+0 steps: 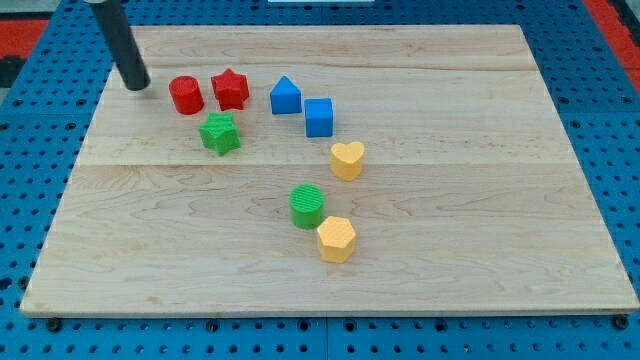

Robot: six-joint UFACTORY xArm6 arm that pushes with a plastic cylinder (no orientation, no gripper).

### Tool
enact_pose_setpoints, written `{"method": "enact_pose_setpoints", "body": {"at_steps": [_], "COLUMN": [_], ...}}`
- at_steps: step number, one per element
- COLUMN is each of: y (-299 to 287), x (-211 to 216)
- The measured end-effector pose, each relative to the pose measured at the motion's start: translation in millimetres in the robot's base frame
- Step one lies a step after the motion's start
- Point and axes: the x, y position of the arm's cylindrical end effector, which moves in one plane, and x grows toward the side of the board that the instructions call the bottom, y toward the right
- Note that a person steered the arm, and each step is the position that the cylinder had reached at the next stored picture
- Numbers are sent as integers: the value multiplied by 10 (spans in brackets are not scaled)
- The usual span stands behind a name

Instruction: Push the yellow hexagon to the center left

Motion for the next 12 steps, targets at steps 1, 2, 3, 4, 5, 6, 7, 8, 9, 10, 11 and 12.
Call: {"method": "enact_pose_setpoints", "body": {"at_steps": [1,2,3,4,5,6,7,8,9,10,11,12], "y": [85,277,153,493,1696,1213,2291,2719,1786,1431,1467,2031], "x": [51,-50,799,1770,1719,2283,2781,2564,2366,2023,2409,2278]}}
